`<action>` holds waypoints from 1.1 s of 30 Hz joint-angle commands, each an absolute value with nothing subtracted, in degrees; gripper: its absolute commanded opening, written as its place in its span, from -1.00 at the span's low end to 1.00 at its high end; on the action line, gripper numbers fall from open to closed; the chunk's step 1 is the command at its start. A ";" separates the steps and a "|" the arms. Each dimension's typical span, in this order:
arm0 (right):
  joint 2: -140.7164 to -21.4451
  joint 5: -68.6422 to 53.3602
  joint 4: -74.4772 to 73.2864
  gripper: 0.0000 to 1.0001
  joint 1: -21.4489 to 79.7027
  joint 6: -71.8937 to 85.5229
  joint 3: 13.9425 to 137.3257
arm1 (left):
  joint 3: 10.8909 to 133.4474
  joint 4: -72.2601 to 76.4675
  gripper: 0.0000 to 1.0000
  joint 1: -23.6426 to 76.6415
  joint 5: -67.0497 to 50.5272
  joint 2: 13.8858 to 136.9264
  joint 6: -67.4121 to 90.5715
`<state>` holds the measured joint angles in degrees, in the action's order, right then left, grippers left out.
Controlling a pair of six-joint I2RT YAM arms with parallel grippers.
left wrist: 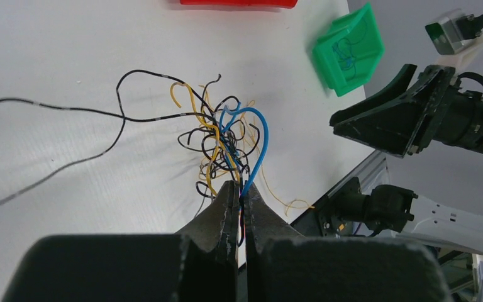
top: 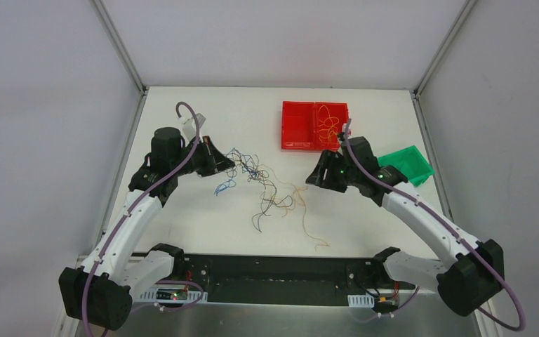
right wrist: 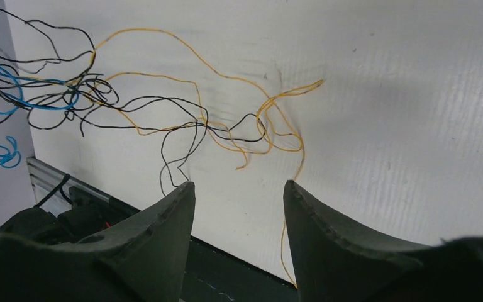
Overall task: Untangle the cables
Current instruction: Untie the cable.
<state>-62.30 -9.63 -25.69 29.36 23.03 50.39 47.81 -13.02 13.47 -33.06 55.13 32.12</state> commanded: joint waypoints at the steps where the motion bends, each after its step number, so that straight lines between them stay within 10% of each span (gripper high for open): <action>1: -66.81 -5.16 -20.67 0.12 34.49 25.20 50.27 | 49.58 -13.25 -1.00 13.46 -34.78 54.89 30.50; 33: -94.04 20.77 -22.49 -0.02 49.28 43.60 58.73 | 48.02 -14.67 -1.00 13.45 -33.86 55.19 28.26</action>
